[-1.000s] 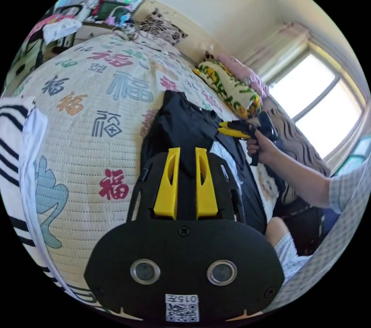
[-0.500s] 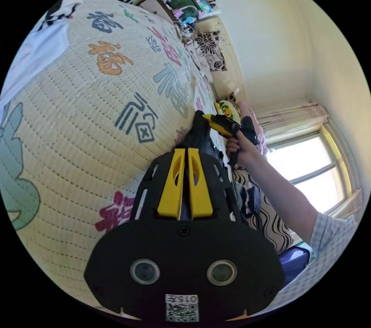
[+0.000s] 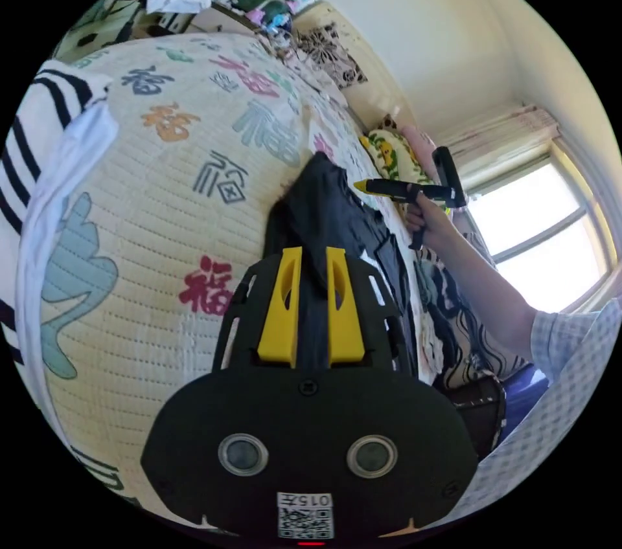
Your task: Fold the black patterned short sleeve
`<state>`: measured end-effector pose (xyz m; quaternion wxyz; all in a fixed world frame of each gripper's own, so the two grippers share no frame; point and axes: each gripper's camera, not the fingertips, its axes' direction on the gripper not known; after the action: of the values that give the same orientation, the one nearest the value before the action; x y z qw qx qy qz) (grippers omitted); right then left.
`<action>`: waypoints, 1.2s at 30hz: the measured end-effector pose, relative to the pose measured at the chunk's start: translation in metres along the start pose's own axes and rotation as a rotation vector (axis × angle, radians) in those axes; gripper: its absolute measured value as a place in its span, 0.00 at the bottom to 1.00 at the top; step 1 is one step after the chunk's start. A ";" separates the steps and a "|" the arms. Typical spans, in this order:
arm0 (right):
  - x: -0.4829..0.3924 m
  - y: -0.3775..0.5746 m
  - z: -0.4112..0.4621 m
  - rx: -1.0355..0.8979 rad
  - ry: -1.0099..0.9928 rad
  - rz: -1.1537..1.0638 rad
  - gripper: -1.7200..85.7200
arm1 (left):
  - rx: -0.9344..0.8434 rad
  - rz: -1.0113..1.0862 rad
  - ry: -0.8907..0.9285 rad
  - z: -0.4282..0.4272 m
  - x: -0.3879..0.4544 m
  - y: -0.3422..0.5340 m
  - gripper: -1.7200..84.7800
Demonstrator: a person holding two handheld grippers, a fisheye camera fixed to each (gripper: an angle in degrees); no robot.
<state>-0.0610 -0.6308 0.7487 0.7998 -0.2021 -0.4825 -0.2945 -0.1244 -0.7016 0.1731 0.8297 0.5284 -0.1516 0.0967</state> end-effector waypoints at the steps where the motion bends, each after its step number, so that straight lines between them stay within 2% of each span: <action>1: -0.004 0.015 0.003 -0.063 -0.015 -0.001 0.10 | -0.054 0.009 0.009 0.011 0.004 0.002 0.10; 4: 0.000 0.043 0.016 -0.201 -0.142 0.062 0.10 | -0.142 -0.030 0.083 0.044 0.001 0.008 0.09; 8: 0.001 0.053 0.003 -0.145 -0.260 0.132 0.03 | -0.155 -0.028 0.043 0.066 0.007 0.012 0.02; 13: -0.011 0.050 -0.027 -0.088 -0.187 0.153 0.02 | -0.159 0.004 0.016 0.074 0.015 0.017 0.02; 16: -0.021 0.046 -0.024 -0.154 -0.180 0.165 0.03 | -0.213 -0.010 -0.013 0.096 0.010 0.022 0.03; 21: -0.036 0.057 -0.069 -0.050 -0.099 0.185 0.08 | -0.208 0.013 -0.052 0.088 0.013 0.026 0.09; 23: -0.029 0.072 -0.100 0.021 -0.036 0.206 0.08 | -0.133 0.094 -0.091 0.070 0.021 0.019 0.09; 27: 0.003 0.087 -0.144 0.115 0.058 0.289 0.08 | -0.128 0.265 -0.108 0.080 0.037 -0.034 0.11; 32: 0.047 0.066 -0.173 0.148 0.062 0.385 0.10 | -0.220 0.502 -0.174 0.175 0.081 -0.129 0.12; 36: 0.062 0.044 -0.172 0.118 0.065 0.423 0.11 | -0.376 0.568 -0.220 0.269 0.099 -0.161 0.12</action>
<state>0.1031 -0.7191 0.7240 0.8693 -0.2420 -0.4197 -0.0977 -0.0205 -1.0134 0.1782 0.8311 0.3105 -0.3961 0.2367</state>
